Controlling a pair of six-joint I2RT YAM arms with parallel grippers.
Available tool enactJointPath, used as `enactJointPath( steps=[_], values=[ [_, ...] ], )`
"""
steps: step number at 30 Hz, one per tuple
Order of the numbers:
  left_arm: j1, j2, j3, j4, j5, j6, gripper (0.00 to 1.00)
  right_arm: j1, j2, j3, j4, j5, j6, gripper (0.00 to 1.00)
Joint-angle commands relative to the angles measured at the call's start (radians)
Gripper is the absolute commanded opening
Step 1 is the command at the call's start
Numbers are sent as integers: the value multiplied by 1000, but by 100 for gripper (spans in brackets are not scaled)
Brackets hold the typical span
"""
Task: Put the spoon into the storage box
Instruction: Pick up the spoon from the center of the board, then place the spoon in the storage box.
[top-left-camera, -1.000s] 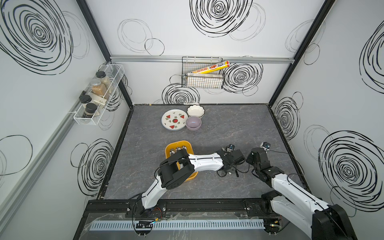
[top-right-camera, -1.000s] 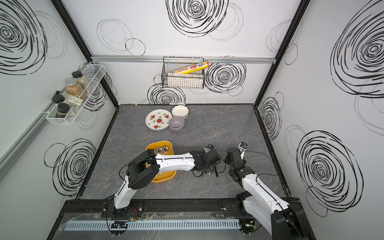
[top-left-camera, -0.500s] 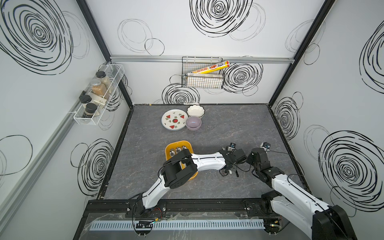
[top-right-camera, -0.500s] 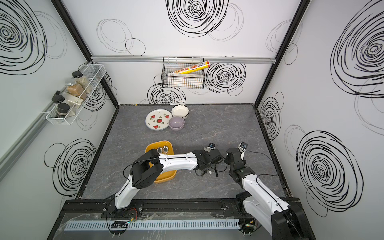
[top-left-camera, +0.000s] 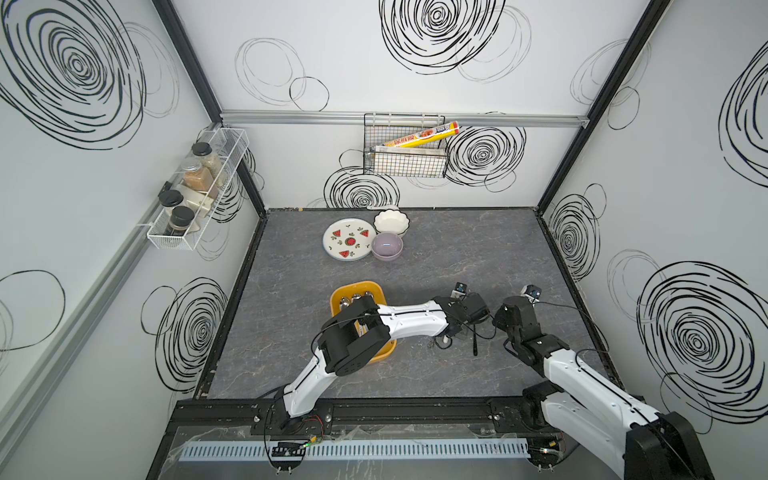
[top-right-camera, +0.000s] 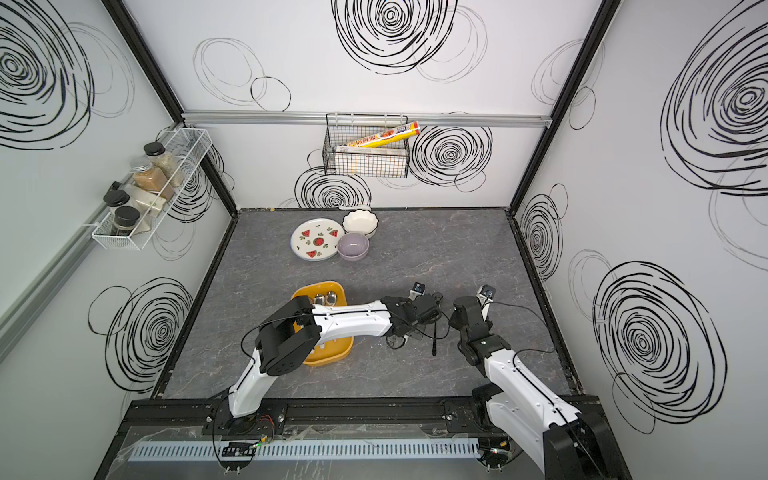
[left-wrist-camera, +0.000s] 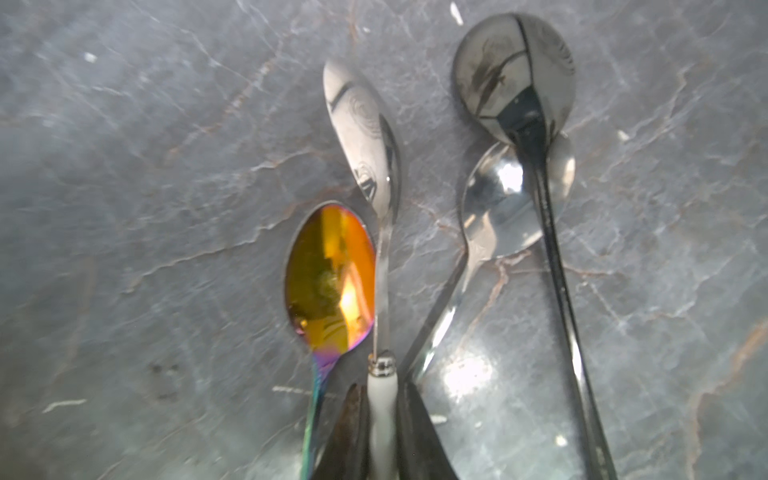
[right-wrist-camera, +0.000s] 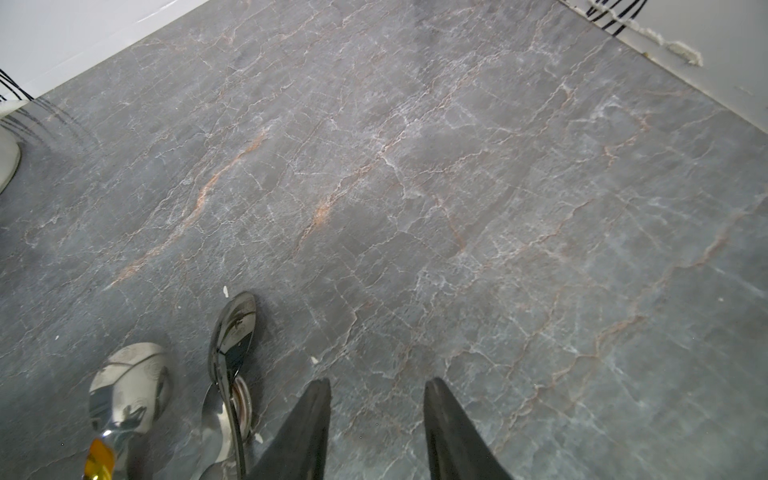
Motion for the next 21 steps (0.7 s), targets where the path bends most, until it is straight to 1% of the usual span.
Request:
enactJointPath(
  steps=[1,6,8,10,14,21],
  values=[
    [6,-98,-7,-8,-57,37,0,-2,-11,-10,17,2,2,42],
    [9,-193,-43,-6,-70,53,0,-3,-11,-10,17,2,2,42],
    [20,-259,-85,5,-67,51,0,-3,-11,-11,17,2,1,42],
    [40,-357,-160,39,-49,53,0,-3,-10,-10,17,1,1,42],
    [103,-548,-319,75,11,59,0,-3,-10,-12,23,-4,-3,42],
    [253,-828,-567,8,6,47,0,-2,-13,-16,33,-15,-12,42]
  ],
)
